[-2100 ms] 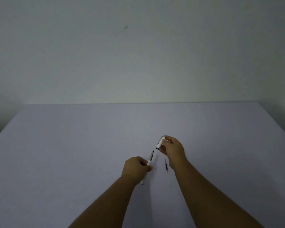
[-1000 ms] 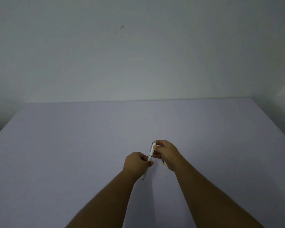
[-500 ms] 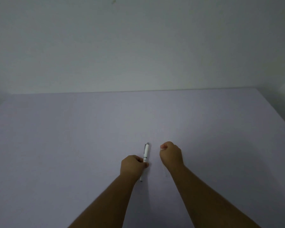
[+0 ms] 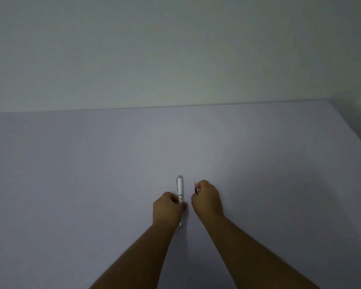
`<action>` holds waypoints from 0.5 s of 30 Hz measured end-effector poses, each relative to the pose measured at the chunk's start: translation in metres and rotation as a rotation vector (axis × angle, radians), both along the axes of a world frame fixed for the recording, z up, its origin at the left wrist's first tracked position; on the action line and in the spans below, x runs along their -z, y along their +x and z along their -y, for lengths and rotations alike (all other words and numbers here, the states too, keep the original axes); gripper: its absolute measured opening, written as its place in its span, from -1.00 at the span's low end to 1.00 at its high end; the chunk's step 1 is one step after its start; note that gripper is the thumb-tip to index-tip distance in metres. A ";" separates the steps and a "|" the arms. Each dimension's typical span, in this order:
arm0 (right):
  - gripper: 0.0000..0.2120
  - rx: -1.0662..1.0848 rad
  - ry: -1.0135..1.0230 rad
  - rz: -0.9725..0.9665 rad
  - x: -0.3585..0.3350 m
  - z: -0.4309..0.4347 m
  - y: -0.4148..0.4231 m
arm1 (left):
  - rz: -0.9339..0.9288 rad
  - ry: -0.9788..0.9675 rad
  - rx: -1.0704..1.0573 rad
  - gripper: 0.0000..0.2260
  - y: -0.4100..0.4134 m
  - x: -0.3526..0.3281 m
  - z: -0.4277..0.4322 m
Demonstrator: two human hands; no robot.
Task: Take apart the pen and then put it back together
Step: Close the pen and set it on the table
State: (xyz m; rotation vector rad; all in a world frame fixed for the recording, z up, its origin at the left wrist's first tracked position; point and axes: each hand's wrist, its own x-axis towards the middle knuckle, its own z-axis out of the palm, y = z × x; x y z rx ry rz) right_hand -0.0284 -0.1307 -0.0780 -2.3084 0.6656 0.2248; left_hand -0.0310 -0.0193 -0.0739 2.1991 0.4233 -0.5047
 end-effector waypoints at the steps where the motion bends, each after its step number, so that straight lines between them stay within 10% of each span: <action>1: -0.84 -0.002 0.004 -0.001 0.000 0.000 0.000 | 0.000 0.002 -0.005 -0.87 0.000 0.000 0.000; 15: -0.79 -0.017 0.069 0.020 0.002 -0.002 -0.001 | -0.028 0.014 -0.018 -0.91 0.004 0.000 0.005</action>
